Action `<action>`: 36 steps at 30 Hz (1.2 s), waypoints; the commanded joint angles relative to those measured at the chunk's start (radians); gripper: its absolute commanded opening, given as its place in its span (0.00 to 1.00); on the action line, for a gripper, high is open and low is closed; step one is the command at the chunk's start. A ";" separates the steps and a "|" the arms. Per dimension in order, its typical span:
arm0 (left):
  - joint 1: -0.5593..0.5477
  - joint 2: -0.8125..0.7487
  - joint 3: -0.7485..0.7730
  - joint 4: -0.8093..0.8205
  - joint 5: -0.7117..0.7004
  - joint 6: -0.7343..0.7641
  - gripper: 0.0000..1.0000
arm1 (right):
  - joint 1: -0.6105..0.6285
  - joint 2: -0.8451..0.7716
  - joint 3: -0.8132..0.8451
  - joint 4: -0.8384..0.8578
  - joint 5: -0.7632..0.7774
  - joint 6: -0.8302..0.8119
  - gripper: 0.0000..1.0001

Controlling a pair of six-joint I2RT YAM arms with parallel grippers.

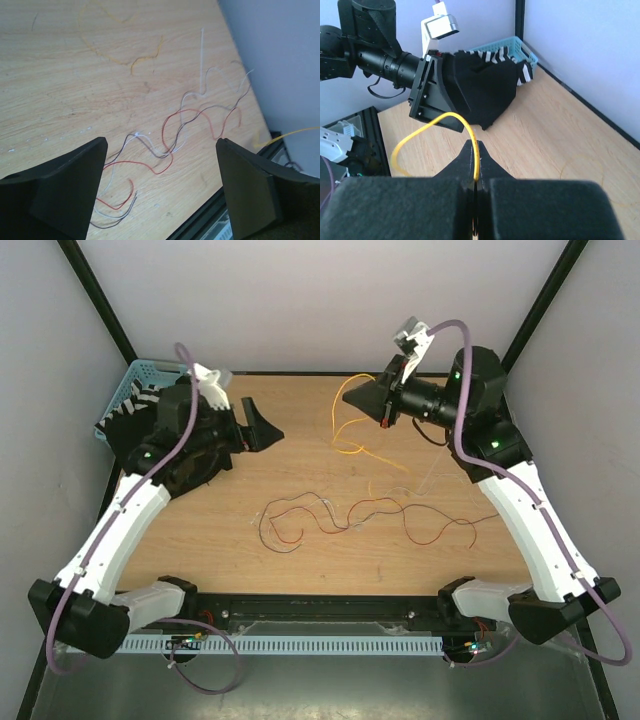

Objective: Zip-tie the wires
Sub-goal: Straighten the cable at the center of the board.

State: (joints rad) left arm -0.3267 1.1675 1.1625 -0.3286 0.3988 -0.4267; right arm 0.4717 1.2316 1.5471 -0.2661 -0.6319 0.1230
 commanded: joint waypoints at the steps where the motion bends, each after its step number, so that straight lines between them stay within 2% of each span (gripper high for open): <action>1: 0.071 -0.092 -0.019 0.115 0.137 -0.120 0.94 | 0.005 -0.005 0.074 0.008 -0.057 0.035 0.00; 7: 0.150 -0.127 -0.104 0.192 0.258 -0.222 0.94 | 0.005 -0.040 0.088 0.022 -0.120 0.057 0.00; 14: 0.153 -0.105 -0.205 0.338 0.372 -0.331 0.92 | 0.004 -0.072 0.066 0.068 -0.196 0.101 0.00; 17: 0.143 -0.087 -0.230 0.369 0.377 -0.349 0.90 | 0.004 -0.079 0.057 0.082 -0.205 0.107 0.00; 36: -0.064 0.088 -0.186 0.484 0.364 -0.388 0.87 | 0.005 -0.096 0.024 0.095 -0.212 0.108 0.00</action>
State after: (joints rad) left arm -0.3588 1.2392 0.9321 0.0860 0.7429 -0.8005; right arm 0.4717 1.1591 1.5776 -0.2104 -0.8242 0.2218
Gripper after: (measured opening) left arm 0.871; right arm 0.014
